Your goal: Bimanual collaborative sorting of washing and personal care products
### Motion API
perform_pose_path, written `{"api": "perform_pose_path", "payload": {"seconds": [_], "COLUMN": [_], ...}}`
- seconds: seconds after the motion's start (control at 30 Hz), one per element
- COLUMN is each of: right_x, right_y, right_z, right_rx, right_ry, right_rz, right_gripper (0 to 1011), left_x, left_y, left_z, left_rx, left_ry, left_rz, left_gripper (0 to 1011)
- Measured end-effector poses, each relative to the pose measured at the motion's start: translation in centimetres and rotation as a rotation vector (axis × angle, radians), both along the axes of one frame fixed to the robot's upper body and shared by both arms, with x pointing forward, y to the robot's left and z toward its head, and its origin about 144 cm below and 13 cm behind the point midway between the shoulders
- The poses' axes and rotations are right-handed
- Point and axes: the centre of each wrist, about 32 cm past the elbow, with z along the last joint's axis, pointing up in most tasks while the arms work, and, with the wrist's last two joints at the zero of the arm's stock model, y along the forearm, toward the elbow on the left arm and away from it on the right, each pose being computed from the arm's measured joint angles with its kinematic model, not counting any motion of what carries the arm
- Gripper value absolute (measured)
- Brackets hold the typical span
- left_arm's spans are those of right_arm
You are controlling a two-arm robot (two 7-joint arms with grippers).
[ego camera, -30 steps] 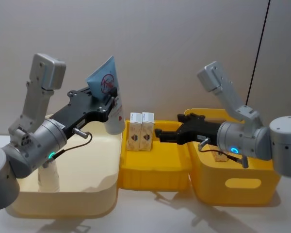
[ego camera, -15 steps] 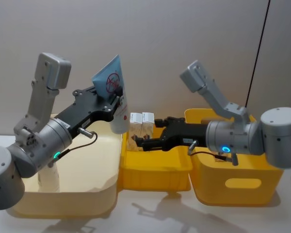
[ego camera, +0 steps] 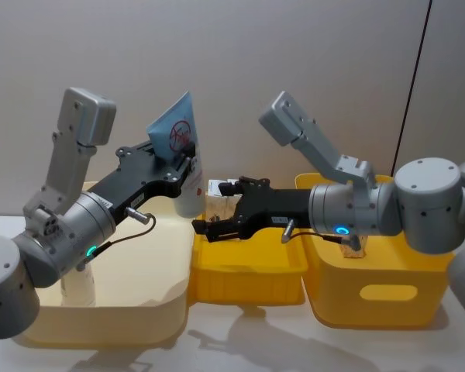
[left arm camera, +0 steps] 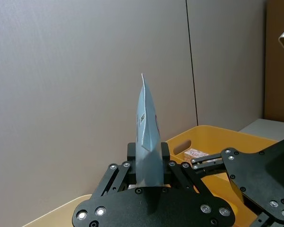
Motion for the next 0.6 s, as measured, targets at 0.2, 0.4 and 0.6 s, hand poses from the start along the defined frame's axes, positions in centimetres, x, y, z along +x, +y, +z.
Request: {"api": "perform_pose_path", "payload": {"seconds": [0.2, 0.4, 0.6], "right_x": [0.1, 0.1, 0.1], "right_y": [0.5, 0.9, 1.3], "right_z": [0.2, 0.4, 0.4], "right_rx": [-0.016, -0.03, -0.039], "right_ry": [-0.059, -0.112, -0.129], "right_rz": [-0.008, -0.013, -0.009], "right_gripper": [1001, 1001, 1001], "left_x": [0.0, 0.0, 0.1], "left_y": [0.0, 0.0, -0.1], "left_z": [-0.1, -0.2, -0.3], "left_rx": [0.004, 0.006, 0.008], "left_ry": [0.006, 0.013, 0.016], "left_rz": [0.004, 0.006, 0.006], "left_gripper": [264, 264, 264]}}
